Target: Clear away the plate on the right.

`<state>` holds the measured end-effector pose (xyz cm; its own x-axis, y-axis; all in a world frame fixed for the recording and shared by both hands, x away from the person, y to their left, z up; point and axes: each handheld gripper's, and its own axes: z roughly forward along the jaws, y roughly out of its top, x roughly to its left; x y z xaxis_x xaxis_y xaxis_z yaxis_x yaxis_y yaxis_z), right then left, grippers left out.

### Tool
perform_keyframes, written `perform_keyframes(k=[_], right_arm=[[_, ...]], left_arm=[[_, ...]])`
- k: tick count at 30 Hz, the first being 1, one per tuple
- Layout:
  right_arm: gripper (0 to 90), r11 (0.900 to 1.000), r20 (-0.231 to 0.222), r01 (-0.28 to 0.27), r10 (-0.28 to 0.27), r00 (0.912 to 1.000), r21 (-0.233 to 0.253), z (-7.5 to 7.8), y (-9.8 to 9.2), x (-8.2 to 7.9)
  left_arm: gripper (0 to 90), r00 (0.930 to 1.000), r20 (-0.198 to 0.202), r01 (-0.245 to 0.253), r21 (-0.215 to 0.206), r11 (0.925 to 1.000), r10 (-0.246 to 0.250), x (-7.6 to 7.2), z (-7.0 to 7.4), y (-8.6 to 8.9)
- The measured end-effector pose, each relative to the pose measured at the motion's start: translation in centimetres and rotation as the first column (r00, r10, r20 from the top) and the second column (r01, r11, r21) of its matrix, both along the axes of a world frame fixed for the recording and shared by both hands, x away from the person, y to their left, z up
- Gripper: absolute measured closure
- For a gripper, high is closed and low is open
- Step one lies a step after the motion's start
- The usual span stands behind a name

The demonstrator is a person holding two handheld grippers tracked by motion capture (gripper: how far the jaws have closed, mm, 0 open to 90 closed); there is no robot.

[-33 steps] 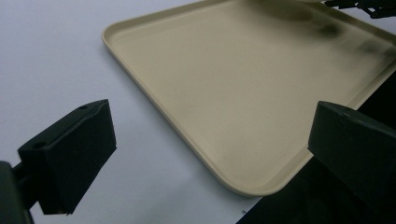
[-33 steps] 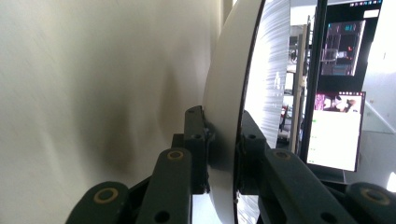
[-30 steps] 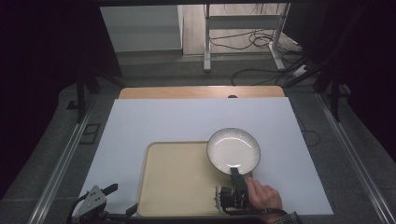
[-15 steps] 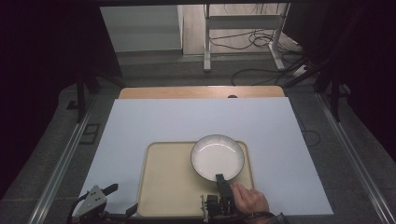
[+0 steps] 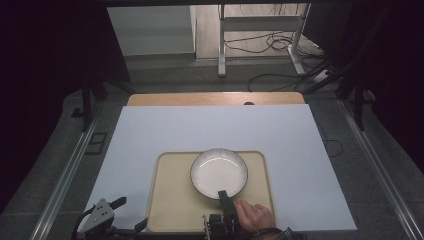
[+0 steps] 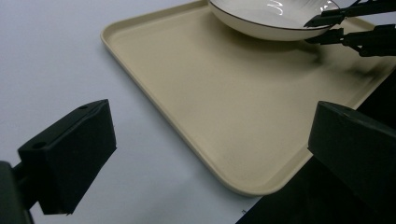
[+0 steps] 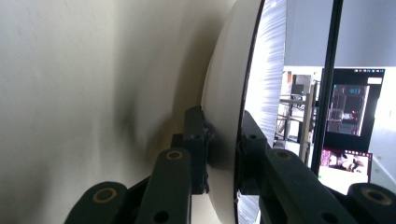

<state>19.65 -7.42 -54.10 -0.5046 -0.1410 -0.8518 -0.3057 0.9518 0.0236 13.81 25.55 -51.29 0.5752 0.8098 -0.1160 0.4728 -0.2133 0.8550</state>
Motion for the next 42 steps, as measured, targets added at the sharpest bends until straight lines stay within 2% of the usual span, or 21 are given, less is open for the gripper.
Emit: perform_keyframes(k=[1,2,9,22,33,39,42], right_arm=[[78.3,1.0,0.006,-0.001,0.001,1.0,-0.012,0.0,0.3,-0.2],[78.3,1.0,-0.003,-0.009,0.009,1.0,0.011,-0.2,0.4,-0.2],[78.1,1.0,-0.011,-0.031,0.031,0.9995,0.003,-0.6,1.2,-0.4],[79.5,0.999,-0.024,-0.047,0.047,0.9986,-0.015,-1.4,1.4,-0.6],[78.9,0.999,-0.026,-0.055,0.055,0.9982,0.0,-1.6,1.2,-0.6],[72.8,0.997,-0.028,-0.067,0.067,0.9973,0.025,-1.5,1.1,-0.5],[71.5,0.998,-0.037,-0.055,0.056,0.9978,0.038,-1.4,1.1,-0.6]], left_arm=[[0.6,1.0,0.001,0.0,0.0,1.0,0.0,0.0,0.0,0.0],[0.6,1.0,0.001,0.0,0.0,1.0,0.0,0.0,0.0,0.0],[0.6,1.0,0.006,0.003,0.005,1.0,-0.003,0.0,0.0,0.0],[0.6,1.0,0.007,0.0,0.005,1.0,0.0,-0.1,0.0,0.0],[0.7,1.0,0.006,0.001,0.007,1.0,-0.001,-0.1,0.0,-0.1],[0.7,1.0,0.006,0.001,0.007,1.0,-0.001,-0.1,0.0,-0.1],[0.7,1.0,0.006,0.001,0.008,1.0,-0.001,-0.1,0.0,-0.1]])
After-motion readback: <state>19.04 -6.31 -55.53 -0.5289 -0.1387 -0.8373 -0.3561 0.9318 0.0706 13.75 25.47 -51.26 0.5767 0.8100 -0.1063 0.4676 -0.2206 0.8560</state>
